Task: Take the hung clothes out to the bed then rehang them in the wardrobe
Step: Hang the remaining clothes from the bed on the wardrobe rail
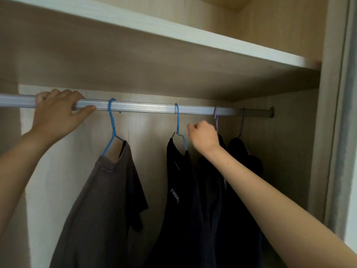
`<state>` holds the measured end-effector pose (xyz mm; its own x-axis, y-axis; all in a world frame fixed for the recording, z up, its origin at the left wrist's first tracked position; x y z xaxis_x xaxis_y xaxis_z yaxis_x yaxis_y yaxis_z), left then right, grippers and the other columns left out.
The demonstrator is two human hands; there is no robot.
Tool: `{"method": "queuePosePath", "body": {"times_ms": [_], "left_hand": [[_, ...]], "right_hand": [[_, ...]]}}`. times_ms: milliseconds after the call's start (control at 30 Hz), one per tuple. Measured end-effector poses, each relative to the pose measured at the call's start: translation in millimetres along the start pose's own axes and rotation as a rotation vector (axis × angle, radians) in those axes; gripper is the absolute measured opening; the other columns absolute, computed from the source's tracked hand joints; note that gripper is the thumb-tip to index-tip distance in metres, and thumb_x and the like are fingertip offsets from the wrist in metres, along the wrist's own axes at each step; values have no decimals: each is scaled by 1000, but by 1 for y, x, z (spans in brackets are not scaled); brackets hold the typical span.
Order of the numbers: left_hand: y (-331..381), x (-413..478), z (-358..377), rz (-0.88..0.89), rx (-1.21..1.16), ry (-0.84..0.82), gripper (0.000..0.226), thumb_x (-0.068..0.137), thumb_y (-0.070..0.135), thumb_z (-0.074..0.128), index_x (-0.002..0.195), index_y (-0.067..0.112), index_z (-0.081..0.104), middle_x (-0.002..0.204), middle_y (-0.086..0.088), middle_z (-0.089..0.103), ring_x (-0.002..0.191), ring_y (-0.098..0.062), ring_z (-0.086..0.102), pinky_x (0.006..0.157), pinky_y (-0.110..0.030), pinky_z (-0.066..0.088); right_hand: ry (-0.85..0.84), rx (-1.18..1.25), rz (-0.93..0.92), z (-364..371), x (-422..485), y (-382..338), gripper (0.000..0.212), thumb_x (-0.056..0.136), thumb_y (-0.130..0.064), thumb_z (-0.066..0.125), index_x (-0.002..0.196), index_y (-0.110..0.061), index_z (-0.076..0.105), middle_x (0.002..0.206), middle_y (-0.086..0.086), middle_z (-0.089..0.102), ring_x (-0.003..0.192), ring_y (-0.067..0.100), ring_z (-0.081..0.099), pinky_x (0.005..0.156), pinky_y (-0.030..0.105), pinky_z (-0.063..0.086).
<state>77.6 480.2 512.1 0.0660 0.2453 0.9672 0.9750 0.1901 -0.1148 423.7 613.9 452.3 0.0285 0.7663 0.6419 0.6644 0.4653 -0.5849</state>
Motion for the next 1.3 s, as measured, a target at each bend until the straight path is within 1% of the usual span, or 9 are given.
{"method": "queuePosePath", "body": {"times_ms": [133,233,367,733,800,867,967,1100,1300], "left_hand": [[2,1,-1,-8,10,-8,57,85,64,35,97,15,61,87,-12,64,85,-37,55,83,-45,37],[2,0,0,-14,1,-7,58,85,63,34,97,14,61,83,-10,61,82,-37,54,80,-45,37],[0,-2,3,-25,-46,-9,59,85,65,32,95,14,60,80,-8,58,81,-37,51,81,-44,37],[5,-4,-2,-19,-13,-34,56,87,63,32,96,14,59,78,-6,55,79,-34,52,76,-42,34],[6,-3,-1,-20,-17,-43,56,87,63,32,97,14,59,79,-6,56,79,-34,52,76,-43,34],[5,-3,0,-21,-19,-44,57,87,64,32,97,14,60,79,-6,56,79,-34,51,77,-43,35],[2,-3,4,-21,-44,-30,56,87,64,34,96,15,59,77,-5,55,77,-33,50,77,-44,39],[-8,-2,14,-15,-57,-49,57,88,68,30,95,17,56,76,-3,50,74,-31,49,80,-45,39],[-11,-1,17,-6,-70,-45,55,88,68,30,96,19,55,77,0,49,74,-31,50,80,-45,40]], "right_hand": [[122,-290,19,-41,6,41,40,90,-28,54,111,5,60,111,22,63,110,37,57,90,36,45],[-139,-65,171,-20,2,82,18,86,-26,60,79,-9,58,87,12,62,92,31,63,66,27,45],[-212,48,144,-4,-5,87,32,95,-20,48,65,-12,43,67,4,47,65,22,49,53,29,34],[-308,-56,8,15,-9,58,33,95,-15,43,63,-8,45,85,18,56,81,26,54,66,26,33],[-271,-85,-14,1,-6,59,33,96,-18,42,67,-7,53,86,18,59,87,31,59,67,29,36],[-103,-161,-45,-25,3,66,30,97,-22,43,95,-2,65,106,24,63,106,37,59,81,34,45],[22,-357,97,-53,11,93,39,96,-23,49,125,3,52,125,22,55,114,37,55,89,40,49],[-121,-423,240,-48,9,122,24,92,-4,49,111,1,64,114,19,65,103,33,64,79,34,52],[-117,-384,252,-45,12,124,28,94,4,44,117,4,61,120,22,62,109,35,61,86,35,50]]}}
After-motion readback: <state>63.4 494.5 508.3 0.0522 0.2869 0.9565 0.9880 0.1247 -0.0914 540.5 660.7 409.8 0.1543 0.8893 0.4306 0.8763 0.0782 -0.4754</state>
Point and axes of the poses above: each hand's wrist, its own x-axis towards the middle knuckle, its own z-axis out of the palm, y = z × x, the point moved 8 cm from there along x, towards the middle knuckle
